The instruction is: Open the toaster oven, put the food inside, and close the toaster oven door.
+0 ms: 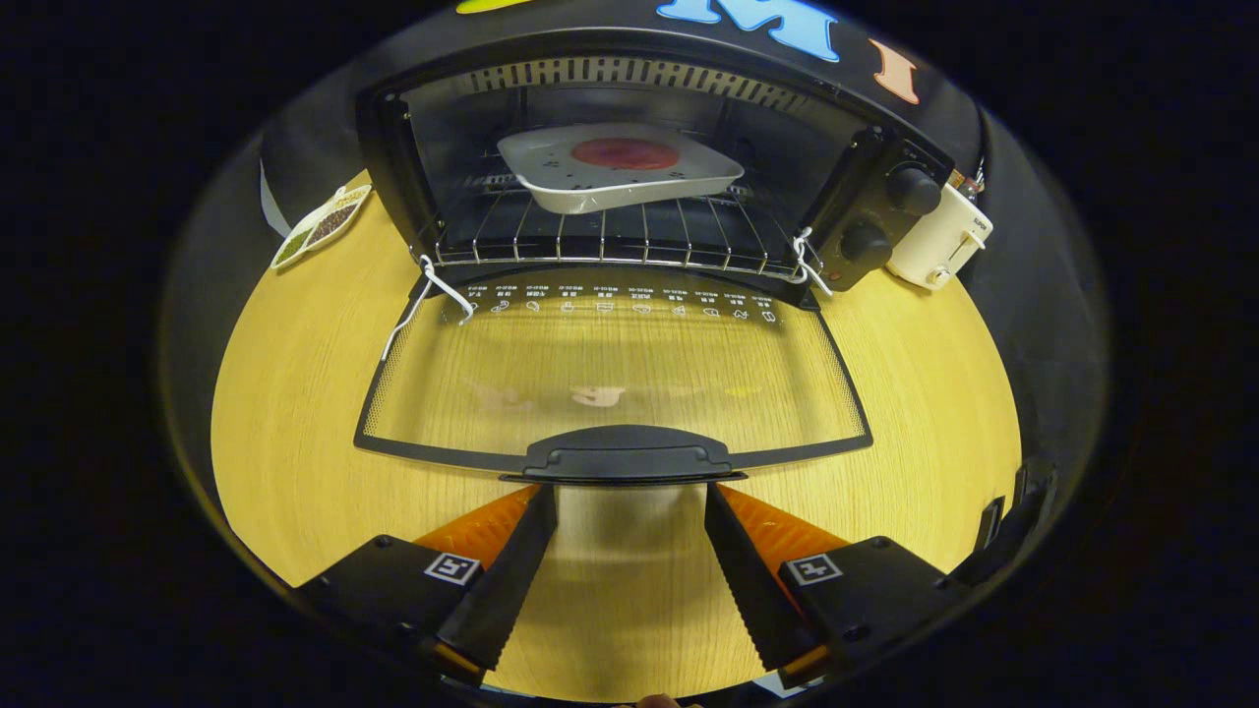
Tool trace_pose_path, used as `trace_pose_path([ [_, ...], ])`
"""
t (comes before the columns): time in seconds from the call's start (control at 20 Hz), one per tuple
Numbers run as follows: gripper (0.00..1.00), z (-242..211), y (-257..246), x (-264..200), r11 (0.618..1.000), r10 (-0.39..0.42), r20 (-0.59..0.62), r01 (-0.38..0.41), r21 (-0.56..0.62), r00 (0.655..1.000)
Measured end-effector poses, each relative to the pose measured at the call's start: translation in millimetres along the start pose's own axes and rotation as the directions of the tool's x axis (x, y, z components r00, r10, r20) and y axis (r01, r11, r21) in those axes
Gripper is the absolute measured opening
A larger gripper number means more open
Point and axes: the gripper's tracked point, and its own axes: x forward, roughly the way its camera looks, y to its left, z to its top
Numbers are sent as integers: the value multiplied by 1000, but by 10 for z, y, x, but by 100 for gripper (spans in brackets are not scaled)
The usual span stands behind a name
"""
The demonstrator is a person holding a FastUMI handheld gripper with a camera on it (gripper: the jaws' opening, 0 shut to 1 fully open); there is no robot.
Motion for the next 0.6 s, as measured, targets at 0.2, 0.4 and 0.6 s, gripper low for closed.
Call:
trace_pose_path([
  [0.2,97,32,-12,-131,1000,9,34,-9,-3,999],
  [0.4,97,113,-29,-325,1000,28,83,-28,-8,996],
  [0.6,97,211,-42,-454,999,30,114,-27,-28,993],
])
